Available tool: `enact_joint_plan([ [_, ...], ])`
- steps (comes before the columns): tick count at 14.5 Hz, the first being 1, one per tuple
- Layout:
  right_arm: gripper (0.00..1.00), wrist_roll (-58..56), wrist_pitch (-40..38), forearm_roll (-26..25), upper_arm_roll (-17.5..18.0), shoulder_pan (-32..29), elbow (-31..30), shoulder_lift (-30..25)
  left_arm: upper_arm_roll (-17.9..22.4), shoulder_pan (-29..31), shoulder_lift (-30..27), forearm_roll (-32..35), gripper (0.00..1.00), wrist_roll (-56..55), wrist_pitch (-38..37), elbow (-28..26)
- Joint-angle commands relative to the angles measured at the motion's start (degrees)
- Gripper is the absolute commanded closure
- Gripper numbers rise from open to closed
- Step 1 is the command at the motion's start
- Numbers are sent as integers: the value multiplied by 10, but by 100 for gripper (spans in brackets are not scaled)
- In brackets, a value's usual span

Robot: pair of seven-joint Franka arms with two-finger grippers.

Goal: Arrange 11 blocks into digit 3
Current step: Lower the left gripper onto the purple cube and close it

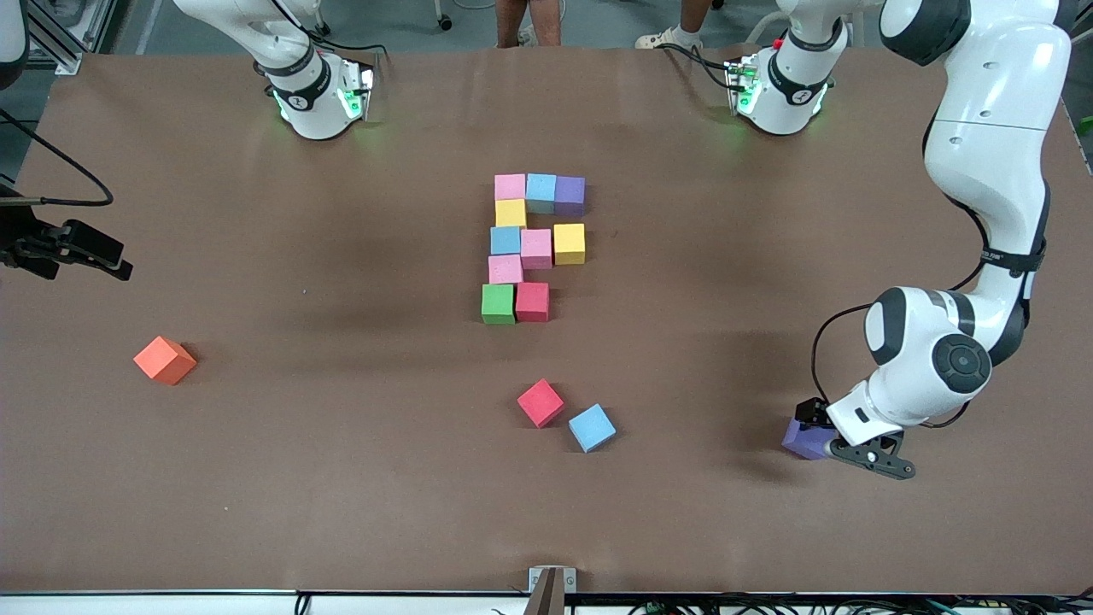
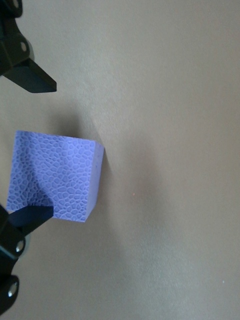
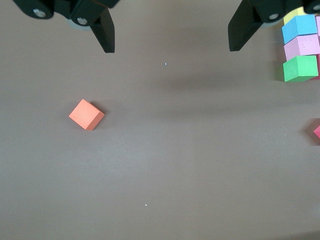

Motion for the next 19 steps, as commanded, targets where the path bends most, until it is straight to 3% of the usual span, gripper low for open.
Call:
enact_joint_plan([
  [1, 0, -1, 5, -10, 0, 2, -14, -15, -1, -5, 0, 10, 0, -2, 15, -1],
  [10, 0, -2, 4, -10, 0, 2, -15, -15, -2, -9, -4, 3, 0, -10, 15, 0],
  [19, 0, -2, 4, -10, 0, 2, -14, -15, -2, -16, -10, 3, 0, -91, 15, 7],
])
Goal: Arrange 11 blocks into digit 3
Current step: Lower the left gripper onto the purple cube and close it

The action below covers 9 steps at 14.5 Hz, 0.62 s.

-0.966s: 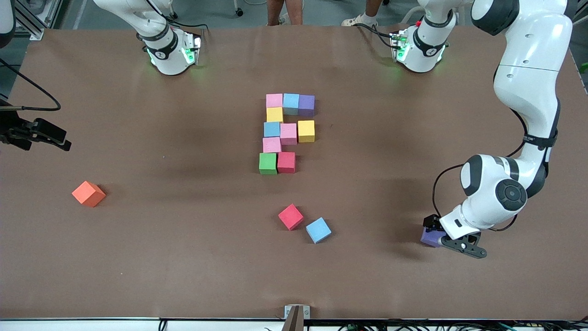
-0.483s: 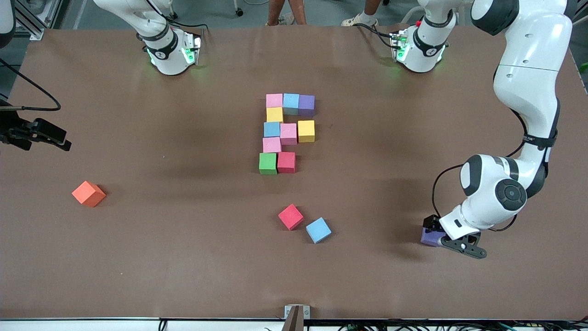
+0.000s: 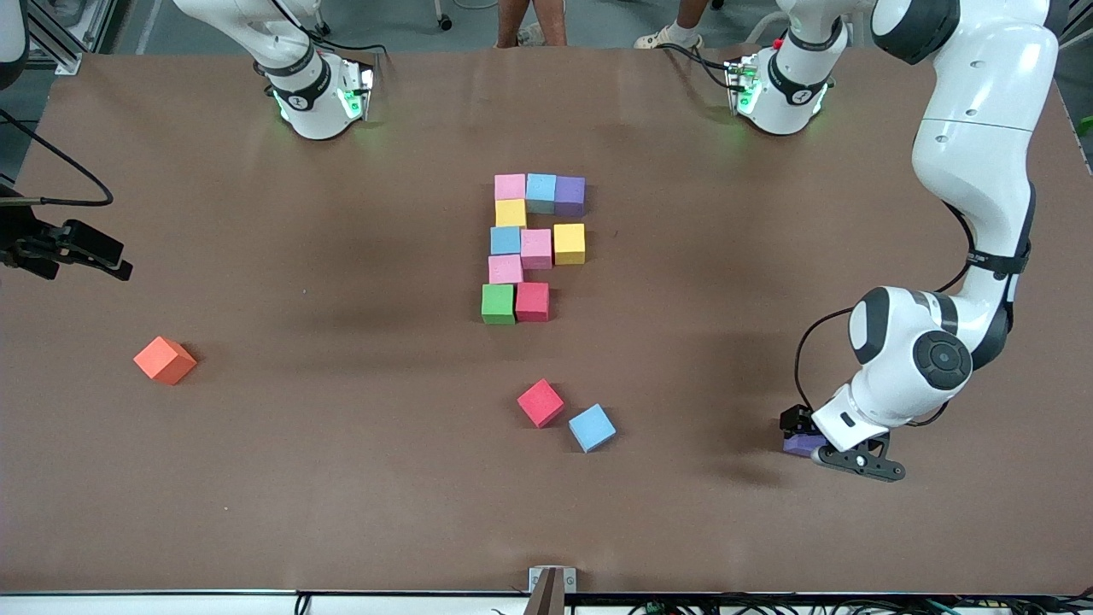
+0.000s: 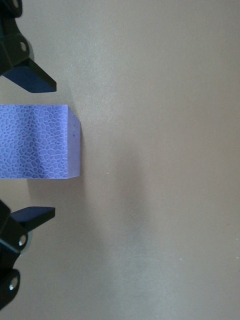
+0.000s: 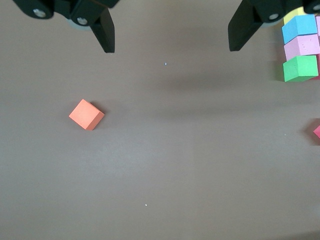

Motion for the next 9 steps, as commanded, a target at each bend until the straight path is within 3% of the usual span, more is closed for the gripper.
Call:
enact_joint_plan([
  [1, 0, -2, 4, -10, 0, 2, -14, -15, 0, 1, -4, 6, 0, -12, 1, -6],
  [7, 0, -2, 5, -10, 0, 1, -15, -15, 2, 1, 27, 10, 0, -10, 34, -7],
  [8, 0, -2, 5, -10, 0, 1, -14, -15, 1, 2, 29, 10, 4, -12, 34, -7],
  [9, 0, -2, 5, -10, 0, 1, -14, -15, 1, 1, 29, 7, 21, -12, 34, -5],
])
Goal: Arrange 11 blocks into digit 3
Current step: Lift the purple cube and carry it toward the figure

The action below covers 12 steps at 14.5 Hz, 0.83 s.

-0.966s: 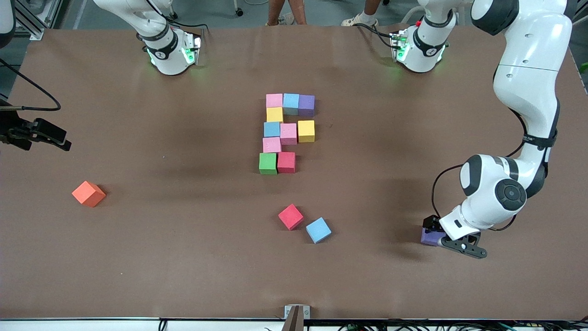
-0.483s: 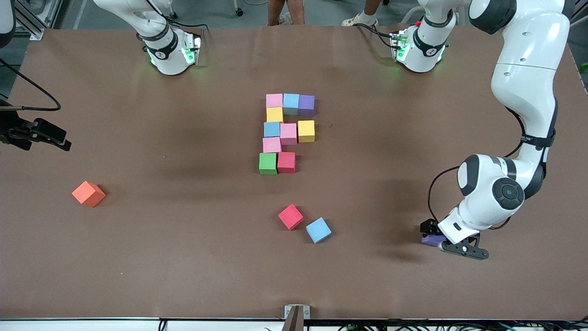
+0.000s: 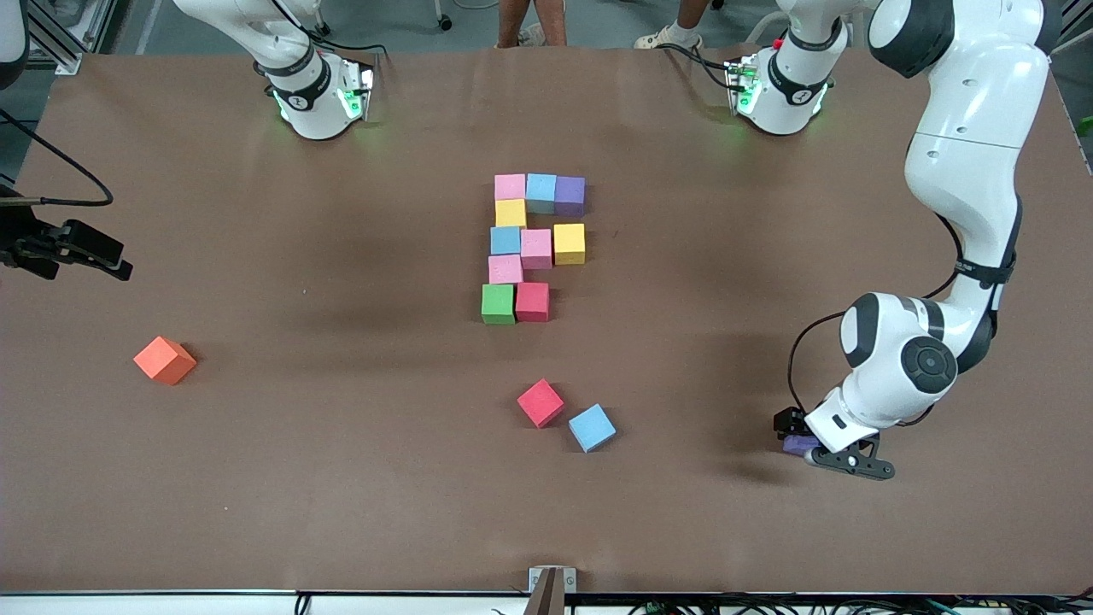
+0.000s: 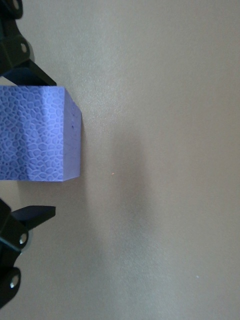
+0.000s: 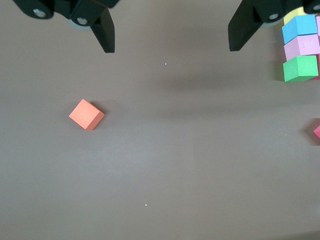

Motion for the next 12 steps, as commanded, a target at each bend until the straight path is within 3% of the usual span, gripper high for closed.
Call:
enact_joint_plan([
  [1, 0, -1, 5, -10, 0, 1, -14, -15, 0, 1, -4, 2, 38, -10, 6, 2],
  [4, 0, -2, 5, -10, 0, 1, -15, -15, 0, 0, -12, 3, 72, -64, 1, 2],
  [6, 0, -2, 5, -10, 0, 1, -14, -15, -1, 1, -15, 2, 76, -110, -2, 1],
  [8, 0, -2, 5, -10, 0, 1, -14, -15, -8, -3, -33, 2, 81, -189, -60, 1],
  [12, 0, -2, 5, -10, 0, 1, -15, -15, -58, -6, -65, 2, 81, -390, -151, -4],
])
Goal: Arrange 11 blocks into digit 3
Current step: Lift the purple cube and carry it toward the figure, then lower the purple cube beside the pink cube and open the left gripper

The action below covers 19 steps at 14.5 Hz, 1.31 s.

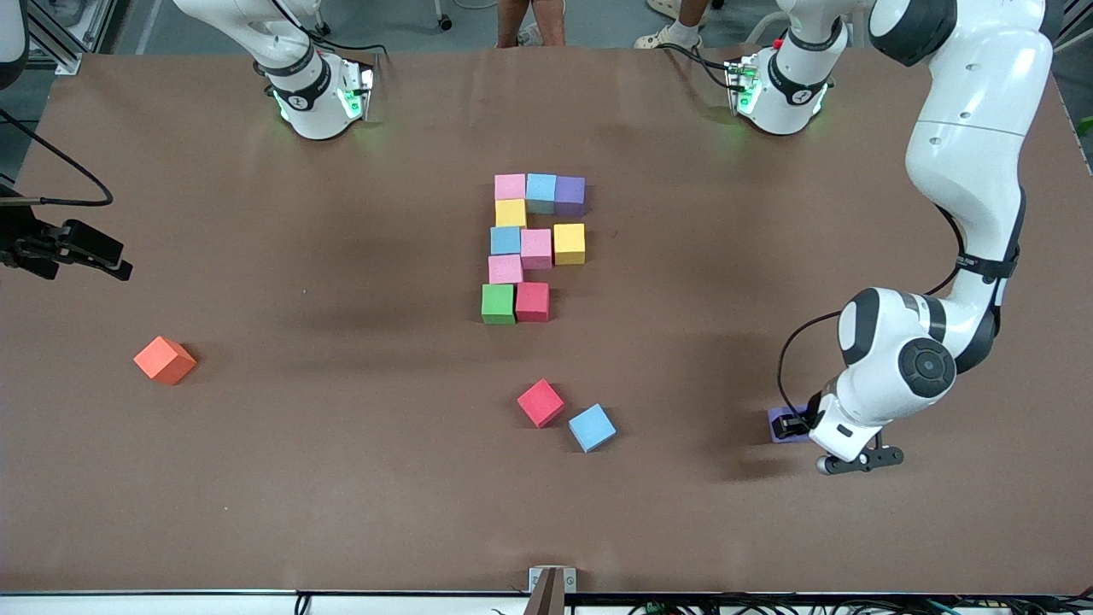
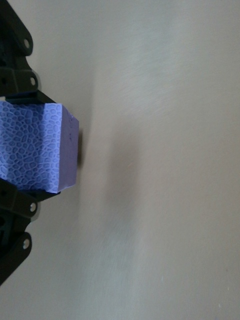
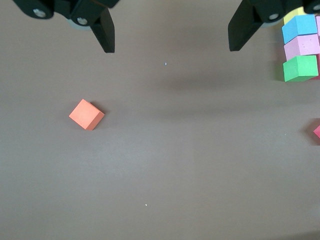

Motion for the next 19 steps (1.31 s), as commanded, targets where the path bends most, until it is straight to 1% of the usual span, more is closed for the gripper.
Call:
enact_joint_plan([
  [1, 0, -2, 5, -11, 0, 1, -15, -15, -36, -3, -37, 4, 81, -158, -71, -14],
  [3, 0, -2, 4, -11, 0, 0, -14, -15, -72, -5, -42, 6, 81, -302, -99, -14],
  [4, 0, -2, 4, -10, 0, 0, -14, -15, -83, -15, -42, 9, 81, -373, -105, -14],
  [7, 0, -2, 4, -11, 0, 0, -14, -15, -81, -75, -39, 16, 81, -554, -106, -19],
  [10, 0, -3, 3, -11, -1, -1, -15, -15, -81, -121, -34, 80, 81, -721, -106, -40],
  [14, 0, -2, 2, -10, -1, -1, -14, -15, -81, -166, -34, 103, 81, -889, -107, -60],
  [17, 0, -2, 0, -10, -1, -2, -14, -15, -80, -192, -33, 117, 81, -1010, -108, -60],
  [19, 0, -2, -1, -10, -1, -2, -14, -15, -79, -213, -29, 117, 81, -1066, -108, -58],
])
